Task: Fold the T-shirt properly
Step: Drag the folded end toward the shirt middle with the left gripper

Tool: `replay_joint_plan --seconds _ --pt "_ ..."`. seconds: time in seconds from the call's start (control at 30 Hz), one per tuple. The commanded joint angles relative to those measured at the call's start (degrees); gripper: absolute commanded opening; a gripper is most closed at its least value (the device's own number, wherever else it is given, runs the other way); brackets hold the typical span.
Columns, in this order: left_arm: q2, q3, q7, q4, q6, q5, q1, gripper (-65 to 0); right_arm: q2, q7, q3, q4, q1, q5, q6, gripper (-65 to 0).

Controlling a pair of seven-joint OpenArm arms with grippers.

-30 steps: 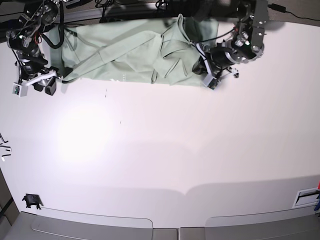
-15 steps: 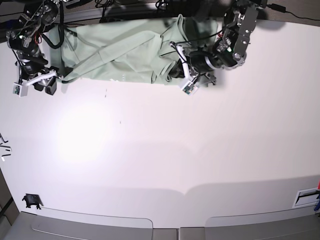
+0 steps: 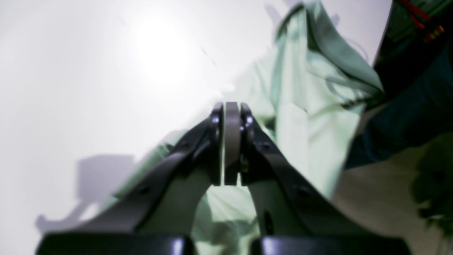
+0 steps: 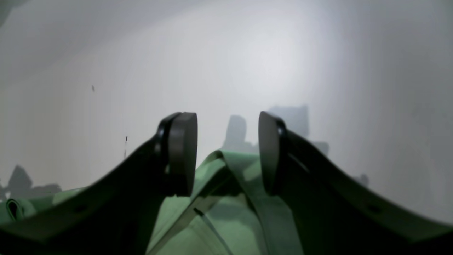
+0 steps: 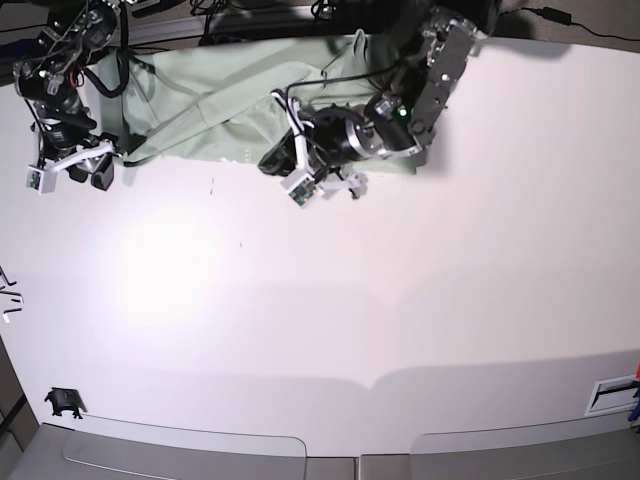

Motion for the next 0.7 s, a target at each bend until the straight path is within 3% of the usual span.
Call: replay_joint_plan --seconds 0.0,0.13,0.27,0.5,0.67 --pt "0.44 -0.15 0.42 0.90 -0.37 0.28 -1.44 -65.0 0.98 1.07 0.26 0.74 0.44 0.63 0.02 -38.7" --pt "-0.63 -3.45 4.83 1.57 -0.33 0.87 -2.05 -65.0 0.96 1.07 0.26 0.74 0.44 0.66 0.02 -38.7" --pt "-4.66 -8.50 7.63 5.88 0.94 -0.17 0.74 -65.0 0.96 1.03 0.26 0.74 0.44 0.66 0.02 -38.7" --pt "-14.01 -17.46 9.79 16.83 1.38 -0.11 13.16 -65.0 0.96 1.07 0.26 0.74 0.44 0.66 0.02 -38.7" --pt "-17.79 -20.79 11.45 20.09 2.12 -0.17 21.77 -65.0 0.96 1.09 0.26 0.74 0.44 0.70 0.00 -38.7"
